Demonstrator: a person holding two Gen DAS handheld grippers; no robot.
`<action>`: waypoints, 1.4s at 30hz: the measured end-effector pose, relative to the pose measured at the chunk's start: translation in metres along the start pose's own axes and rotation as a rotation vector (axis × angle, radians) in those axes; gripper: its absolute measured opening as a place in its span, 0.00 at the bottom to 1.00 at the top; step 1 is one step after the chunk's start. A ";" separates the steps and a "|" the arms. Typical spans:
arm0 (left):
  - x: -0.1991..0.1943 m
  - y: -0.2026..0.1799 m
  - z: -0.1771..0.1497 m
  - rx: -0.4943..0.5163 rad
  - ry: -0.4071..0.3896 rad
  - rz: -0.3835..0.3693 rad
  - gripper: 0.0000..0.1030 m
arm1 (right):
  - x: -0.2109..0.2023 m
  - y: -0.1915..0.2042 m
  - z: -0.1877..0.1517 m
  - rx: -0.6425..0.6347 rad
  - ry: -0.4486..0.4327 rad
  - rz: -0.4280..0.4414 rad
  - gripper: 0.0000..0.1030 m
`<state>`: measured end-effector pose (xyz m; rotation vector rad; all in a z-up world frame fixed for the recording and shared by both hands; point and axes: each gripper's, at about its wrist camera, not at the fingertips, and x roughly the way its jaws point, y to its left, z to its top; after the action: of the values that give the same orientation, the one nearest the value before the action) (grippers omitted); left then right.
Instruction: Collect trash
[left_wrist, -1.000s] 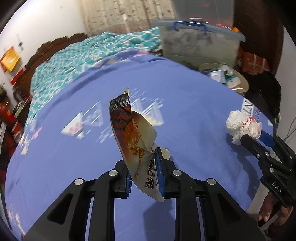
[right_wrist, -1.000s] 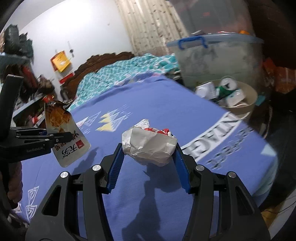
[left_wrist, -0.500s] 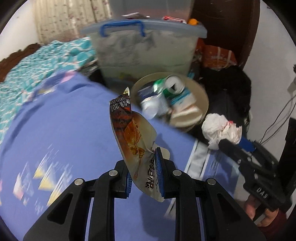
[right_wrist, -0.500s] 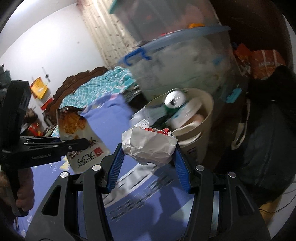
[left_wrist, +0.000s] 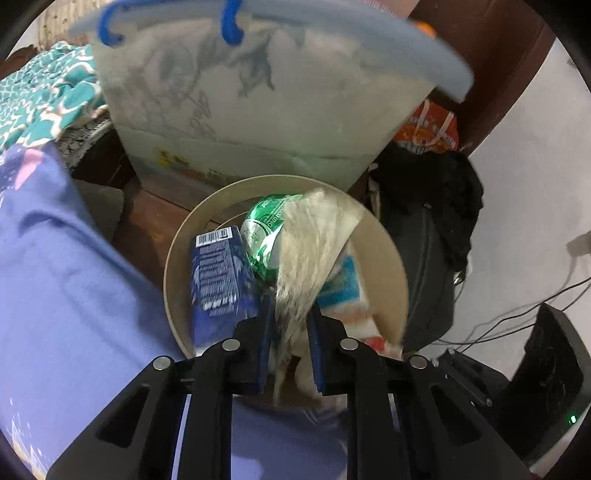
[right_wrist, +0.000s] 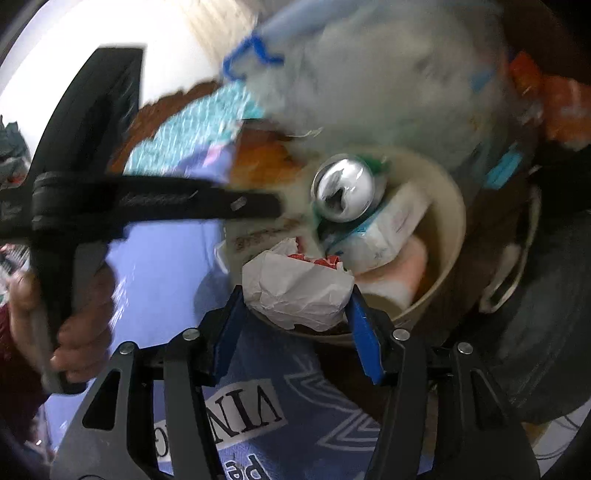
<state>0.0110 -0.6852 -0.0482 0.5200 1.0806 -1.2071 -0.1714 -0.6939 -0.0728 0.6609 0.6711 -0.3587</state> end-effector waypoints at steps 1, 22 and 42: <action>0.005 -0.001 0.002 0.011 0.003 0.015 0.17 | 0.002 0.000 0.001 -0.002 0.015 -0.010 0.60; -0.118 0.014 -0.126 0.041 -0.165 0.280 0.65 | -0.076 0.027 -0.061 0.174 -0.272 -0.054 0.71; -0.247 0.052 -0.284 -0.061 -0.320 0.432 0.92 | -0.108 0.181 -0.149 0.177 -0.298 -0.091 0.95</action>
<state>-0.0445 -0.3179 0.0331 0.4651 0.6847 -0.8380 -0.2266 -0.4504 -0.0080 0.7287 0.3876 -0.5932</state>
